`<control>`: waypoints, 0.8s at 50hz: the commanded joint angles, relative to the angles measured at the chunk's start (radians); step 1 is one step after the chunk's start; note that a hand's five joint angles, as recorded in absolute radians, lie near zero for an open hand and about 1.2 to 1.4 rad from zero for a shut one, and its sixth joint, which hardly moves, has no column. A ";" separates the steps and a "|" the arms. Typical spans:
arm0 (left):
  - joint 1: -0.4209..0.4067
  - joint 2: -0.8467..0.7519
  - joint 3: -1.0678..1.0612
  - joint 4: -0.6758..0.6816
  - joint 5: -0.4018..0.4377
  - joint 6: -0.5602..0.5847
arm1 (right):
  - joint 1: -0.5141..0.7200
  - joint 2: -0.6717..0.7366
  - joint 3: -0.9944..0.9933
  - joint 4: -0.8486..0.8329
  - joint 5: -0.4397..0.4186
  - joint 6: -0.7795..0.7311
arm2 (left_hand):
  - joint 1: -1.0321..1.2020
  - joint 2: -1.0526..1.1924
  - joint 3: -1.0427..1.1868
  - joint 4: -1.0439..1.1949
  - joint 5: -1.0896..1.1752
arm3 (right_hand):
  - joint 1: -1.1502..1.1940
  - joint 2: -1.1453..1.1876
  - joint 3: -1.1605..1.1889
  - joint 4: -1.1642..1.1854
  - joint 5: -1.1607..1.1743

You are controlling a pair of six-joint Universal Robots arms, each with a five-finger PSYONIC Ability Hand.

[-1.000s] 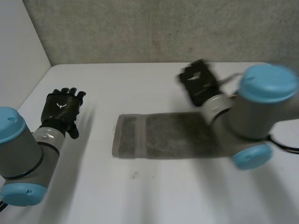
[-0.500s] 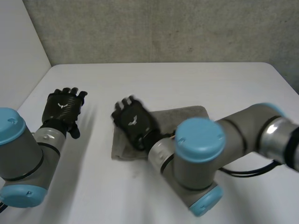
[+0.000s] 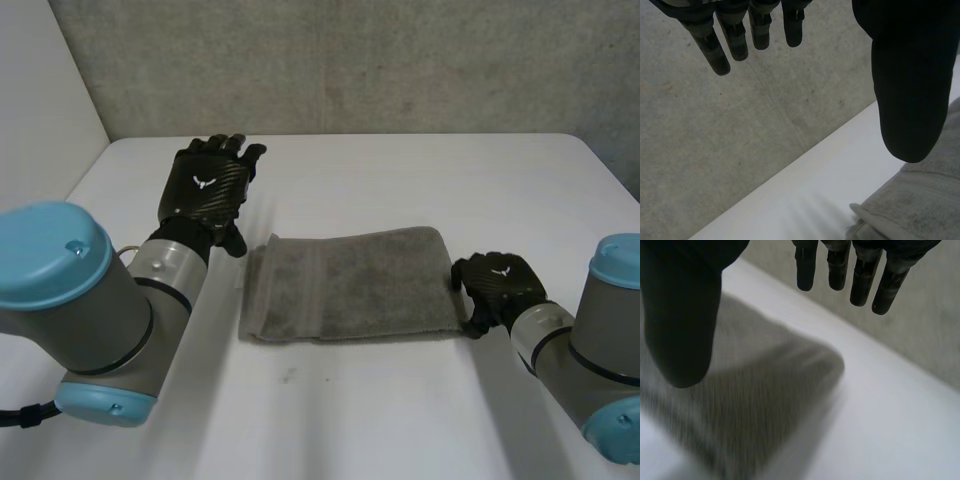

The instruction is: Fold the towel.

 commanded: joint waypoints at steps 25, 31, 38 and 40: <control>0.049 0.080 0.172 -0.494 -0.060 -0.285 | 0.012 0.005 -0.031 -0.001 -0.073 0.165 | -0.003 0.010 0.007 0.007 -0.033 | 0.158 0.075 0.079 0.079 0.095; 0.049 0.072 0.170 -0.476 -0.060 -0.282 | 0.012 -0.006 0.022 -0.005 -0.082 0.159 | -0.003 0.010 0.007 0.007 -0.033 | 0.128 0.046 0.049 0.050 0.066; 0.047 0.069 0.162 -0.451 -0.060 -0.279 | 0.016 0.013 0.025 -0.016 -0.076 0.139 | -0.003 0.010 0.007 0.007 -0.033 | 0.172 0.090 0.093 0.094 0.110; 0.047 0.069 0.159 -0.451 -0.060 -0.279 | 0.016 0.039 0.022 -0.054 -0.066 0.123 | -0.003 0.010 0.007 0.007 -0.033 | 0.231 0.149 0.152 0.152 0.169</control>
